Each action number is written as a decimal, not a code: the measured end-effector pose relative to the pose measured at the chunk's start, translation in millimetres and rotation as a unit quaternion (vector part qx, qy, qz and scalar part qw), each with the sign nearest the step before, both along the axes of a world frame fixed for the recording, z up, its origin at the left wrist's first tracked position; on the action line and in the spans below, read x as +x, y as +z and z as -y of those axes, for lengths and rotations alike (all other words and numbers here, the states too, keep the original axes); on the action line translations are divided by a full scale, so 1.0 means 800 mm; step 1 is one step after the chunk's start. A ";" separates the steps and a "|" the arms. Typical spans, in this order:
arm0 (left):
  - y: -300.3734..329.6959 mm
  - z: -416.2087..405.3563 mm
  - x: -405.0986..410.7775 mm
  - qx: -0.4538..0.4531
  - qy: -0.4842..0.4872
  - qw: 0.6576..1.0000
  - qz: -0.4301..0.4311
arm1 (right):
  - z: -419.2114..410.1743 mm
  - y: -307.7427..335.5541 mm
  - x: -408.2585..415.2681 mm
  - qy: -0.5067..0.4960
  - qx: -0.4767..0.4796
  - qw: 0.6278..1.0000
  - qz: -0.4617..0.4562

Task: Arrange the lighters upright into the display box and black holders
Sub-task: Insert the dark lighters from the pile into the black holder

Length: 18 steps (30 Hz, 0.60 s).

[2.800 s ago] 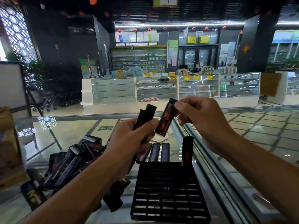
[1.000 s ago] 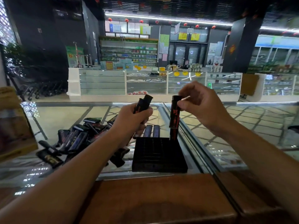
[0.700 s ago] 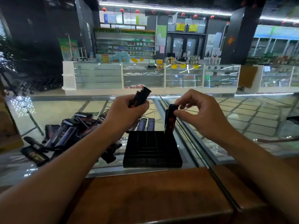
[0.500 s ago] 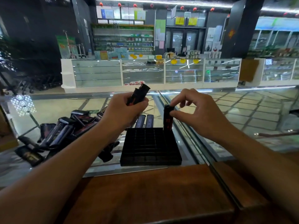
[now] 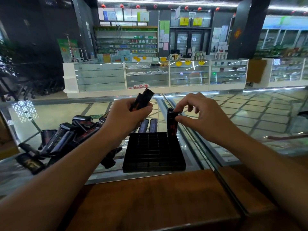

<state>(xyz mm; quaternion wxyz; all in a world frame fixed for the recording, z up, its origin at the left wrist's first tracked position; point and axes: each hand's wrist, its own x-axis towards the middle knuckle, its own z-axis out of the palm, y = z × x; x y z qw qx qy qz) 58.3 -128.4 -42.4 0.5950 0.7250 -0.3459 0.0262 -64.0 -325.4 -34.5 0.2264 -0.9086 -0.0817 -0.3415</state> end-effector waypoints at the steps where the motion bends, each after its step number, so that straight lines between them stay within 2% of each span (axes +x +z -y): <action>1: 0.000 0.001 -0.001 0.000 0.007 1.000 0.006 | -0.001 0.000 0.001 -0.004 -0.002 1.000 0.003; 9: 0.002 0.003 -0.011 0.005 0.010 1.000 -0.005 | 0.000 -0.002 0.001 -0.012 0.032 0.999 -0.017; 14: 0.005 0.004 -0.014 -0.020 -0.025 0.999 -0.033 | -0.002 0.012 0.008 -0.006 0.166 0.986 0.031; 18: 0.015 0.003 -0.018 -0.050 -0.045 0.995 -0.069 | -0.015 0.044 0.025 0.003 0.147 0.989 0.003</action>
